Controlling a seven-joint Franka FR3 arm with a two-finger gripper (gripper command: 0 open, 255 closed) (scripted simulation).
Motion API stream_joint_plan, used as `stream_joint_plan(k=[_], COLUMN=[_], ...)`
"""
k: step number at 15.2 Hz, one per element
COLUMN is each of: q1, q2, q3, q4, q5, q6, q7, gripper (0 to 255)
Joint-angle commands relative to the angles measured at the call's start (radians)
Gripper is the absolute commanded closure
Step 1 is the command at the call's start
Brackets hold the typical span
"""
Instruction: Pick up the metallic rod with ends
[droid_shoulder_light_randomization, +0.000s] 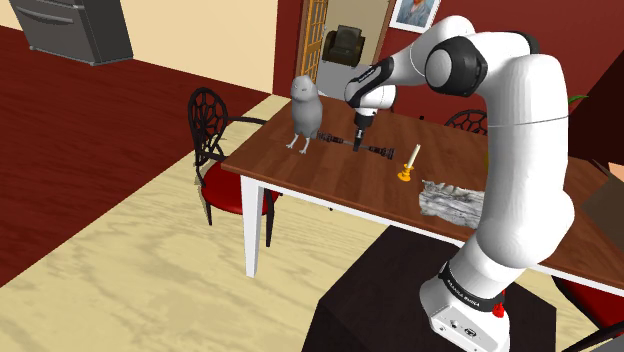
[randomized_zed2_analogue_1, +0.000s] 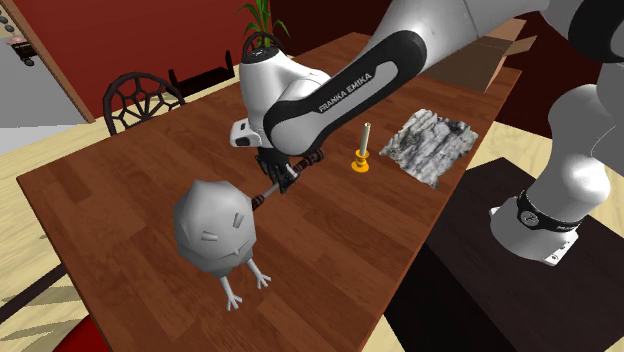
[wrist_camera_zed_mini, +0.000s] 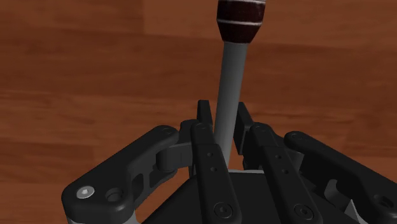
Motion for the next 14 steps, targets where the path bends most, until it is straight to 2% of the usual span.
stream_joint_plan(k=[1, 14], q1=[-0.001, 0.017], q2=[0.009, -0.089], q3=[0.0, -0.03], q4=[0.001, 0.024], q5=[0.0, -0.042], q6=[0.026, -0.09], q7=[0.001, 0.019], gripper=[255, 255])
